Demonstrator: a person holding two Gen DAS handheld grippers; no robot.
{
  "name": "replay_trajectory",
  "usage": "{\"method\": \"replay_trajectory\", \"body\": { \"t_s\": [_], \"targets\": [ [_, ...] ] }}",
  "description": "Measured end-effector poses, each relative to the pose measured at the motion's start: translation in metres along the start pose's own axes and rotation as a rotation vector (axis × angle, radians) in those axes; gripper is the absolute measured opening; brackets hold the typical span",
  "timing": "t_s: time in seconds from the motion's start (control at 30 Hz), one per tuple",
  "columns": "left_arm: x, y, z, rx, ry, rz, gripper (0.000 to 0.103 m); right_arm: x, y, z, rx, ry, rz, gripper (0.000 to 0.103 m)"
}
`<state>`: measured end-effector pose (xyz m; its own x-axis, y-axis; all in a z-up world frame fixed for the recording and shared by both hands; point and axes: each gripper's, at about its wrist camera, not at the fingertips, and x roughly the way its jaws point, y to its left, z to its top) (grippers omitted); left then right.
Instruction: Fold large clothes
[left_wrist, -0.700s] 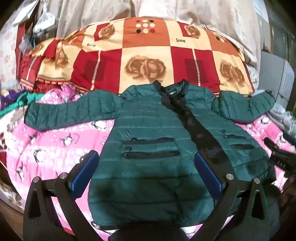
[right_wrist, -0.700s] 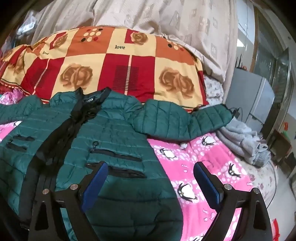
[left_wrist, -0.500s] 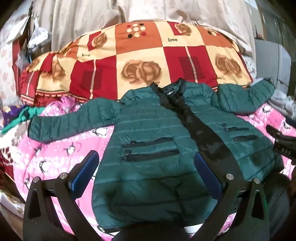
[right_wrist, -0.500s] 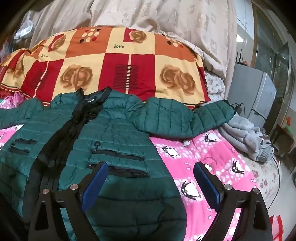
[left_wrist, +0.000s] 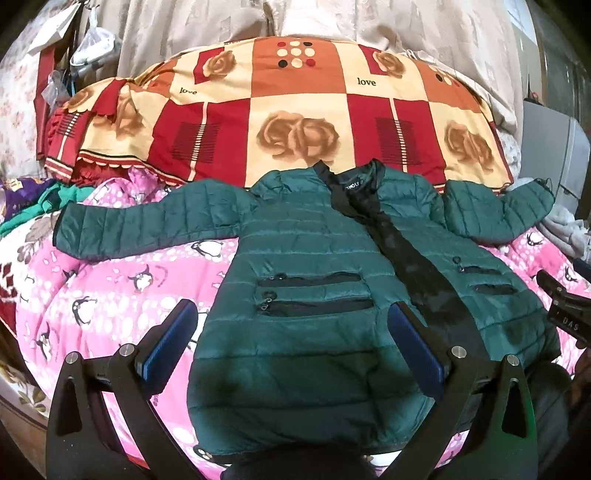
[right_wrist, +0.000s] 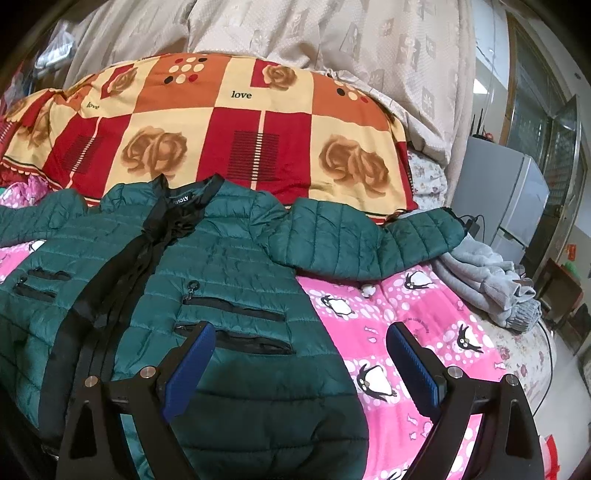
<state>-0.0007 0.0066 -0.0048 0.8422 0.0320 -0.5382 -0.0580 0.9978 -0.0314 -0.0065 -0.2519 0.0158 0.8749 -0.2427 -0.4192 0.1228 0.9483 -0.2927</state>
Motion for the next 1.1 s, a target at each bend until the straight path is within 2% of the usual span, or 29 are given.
{"method": "replay_trajectory", "body": {
  "t_s": [0.1,0.17,0.27,0.47,0.6,0.67,0.93,1.0,1.1],
  "targets": [
    [-0.001,0.002,0.0,0.02,-0.061,0.007,0.103,-0.001,0.0,0.0,0.004,-0.003,0.003,0.092],
    [-0.002,0.001,0.0,0.023,-0.071,0.013,0.103,-0.002,0.0,0.001,0.007,-0.011,0.001,0.092],
    [-0.002,-0.001,0.0,0.023,-0.039,0.018,0.103,-0.002,0.0,0.001,0.007,-0.013,-0.001,0.092],
    [-0.002,0.0,0.001,0.007,-0.038,0.019,0.103,-0.008,-0.005,0.005,0.04,-0.007,0.028,0.092],
    [0.005,0.006,0.001,-0.041,0.045,0.034,0.103,-0.03,-0.012,0.02,0.101,-0.011,0.054,0.092],
    [0.007,0.011,0.001,-0.062,0.061,0.032,0.103,-0.044,-0.01,0.027,0.118,-0.026,0.069,0.092],
    [0.009,0.026,0.0,-0.103,0.043,0.032,0.103,-0.079,0.023,0.039,0.175,-0.101,0.227,0.092],
    [0.008,0.029,0.0,-0.109,0.04,0.032,0.103,-0.076,0.036,0.037,0.162,-0.104,0.241,0.092],
    [0.009,0.033,-0.001,-0.122,0.035,0.031,0.103,-0.067,0.059,0.036,0.096,-0.083,0.212,0.092]
  ]
}}
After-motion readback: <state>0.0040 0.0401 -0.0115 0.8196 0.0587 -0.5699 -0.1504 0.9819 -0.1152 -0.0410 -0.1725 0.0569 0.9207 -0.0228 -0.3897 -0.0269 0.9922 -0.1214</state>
